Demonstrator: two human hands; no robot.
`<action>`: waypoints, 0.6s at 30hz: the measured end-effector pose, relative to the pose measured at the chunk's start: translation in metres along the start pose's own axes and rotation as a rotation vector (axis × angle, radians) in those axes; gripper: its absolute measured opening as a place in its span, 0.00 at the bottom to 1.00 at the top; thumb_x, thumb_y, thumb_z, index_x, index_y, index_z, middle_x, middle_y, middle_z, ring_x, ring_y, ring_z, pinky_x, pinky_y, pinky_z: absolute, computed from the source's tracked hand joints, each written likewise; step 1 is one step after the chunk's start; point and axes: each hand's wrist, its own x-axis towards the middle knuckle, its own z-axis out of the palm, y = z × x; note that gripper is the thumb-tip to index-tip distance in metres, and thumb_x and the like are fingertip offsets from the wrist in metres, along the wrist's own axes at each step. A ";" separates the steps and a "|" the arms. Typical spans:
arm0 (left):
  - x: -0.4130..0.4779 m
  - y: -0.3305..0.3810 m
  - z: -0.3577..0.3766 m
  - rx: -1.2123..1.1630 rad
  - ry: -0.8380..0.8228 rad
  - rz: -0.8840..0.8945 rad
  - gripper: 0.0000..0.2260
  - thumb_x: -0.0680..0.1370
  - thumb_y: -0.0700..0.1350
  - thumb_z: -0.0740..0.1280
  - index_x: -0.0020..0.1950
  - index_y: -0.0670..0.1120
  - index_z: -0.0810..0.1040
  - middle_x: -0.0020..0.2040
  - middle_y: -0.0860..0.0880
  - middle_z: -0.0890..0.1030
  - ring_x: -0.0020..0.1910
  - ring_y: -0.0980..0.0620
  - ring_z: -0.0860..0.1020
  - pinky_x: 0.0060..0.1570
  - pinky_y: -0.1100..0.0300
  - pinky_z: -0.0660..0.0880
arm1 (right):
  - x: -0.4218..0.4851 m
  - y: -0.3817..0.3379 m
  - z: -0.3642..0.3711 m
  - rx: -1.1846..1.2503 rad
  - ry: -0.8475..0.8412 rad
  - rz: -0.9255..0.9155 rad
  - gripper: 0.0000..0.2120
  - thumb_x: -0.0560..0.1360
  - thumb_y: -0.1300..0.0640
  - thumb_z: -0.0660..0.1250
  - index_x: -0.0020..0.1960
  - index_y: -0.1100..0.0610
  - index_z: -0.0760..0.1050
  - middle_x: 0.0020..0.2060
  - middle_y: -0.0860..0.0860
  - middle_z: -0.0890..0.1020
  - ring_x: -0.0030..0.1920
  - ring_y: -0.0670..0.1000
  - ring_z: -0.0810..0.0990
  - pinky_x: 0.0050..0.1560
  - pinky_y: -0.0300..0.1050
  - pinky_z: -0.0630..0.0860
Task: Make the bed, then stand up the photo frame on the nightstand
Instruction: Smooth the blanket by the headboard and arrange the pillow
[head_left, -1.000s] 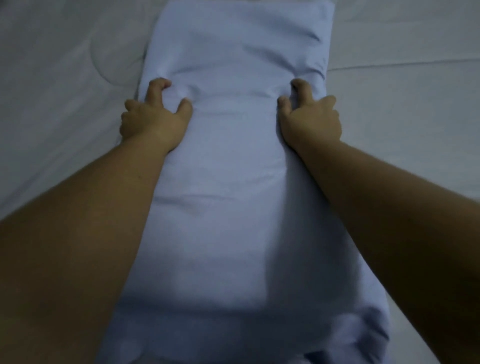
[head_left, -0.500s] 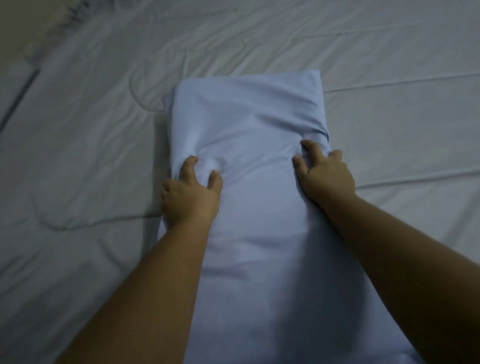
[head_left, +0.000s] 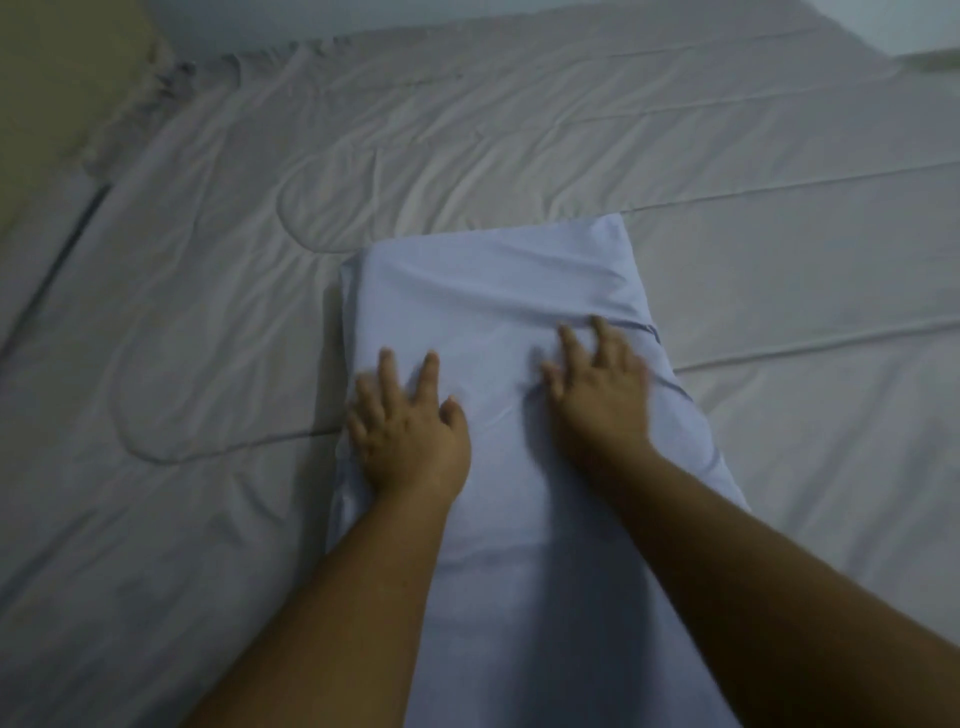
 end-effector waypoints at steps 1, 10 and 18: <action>0.006 0.006 0.002 0.010 -0.015 0.115 0.25 0.80 0.55 0.54 0.77 0.60 0.53 0.80 0.50 0.49 0.78 0.45 0.48 0.75 0.46 0.46 | 0.000 -0.015 0.006 0.050 -0.033 -0.143 0.27 0.78 0.43 0.47 0.72 0.54 0.65 0.72 0.58 0.66 0.72 0.60 0.64 0.70 0.56 0.60; 0.081 -0.012 0.004 0.193 -0.157 -0.008 0.26 0.82 0.57 0.44 0.78 0.53 0.44 0.80 0.51 0.42 0.78 0.47 0.41 0.76 0.47 0.39 | 0.088 0.059 0.007 -0.111 -0.209 0.045 0.28 0.81 0.45 0.46 0.77 0.54 0.49 0.77 0.51 0.51 0.77 0.53 0.46 0.75 0.54 0.42; 0.121 0.030 0.030 0.181 -0.120 0.089 0.25 0.82 0.56 0.44 0.78 0.52 0.46 0.80 0.52 0.46 0.79 0.50 0.45 0.76 0.49 0.42 | 0.129 0.016 0.034 -0.039 -0.303 -0.430 0.25 0.82 0.47 0.46 0.77 0.53 0.50 0.77 0.50 0.53 0.77 0.52 0.48 0.74 0.50 0.44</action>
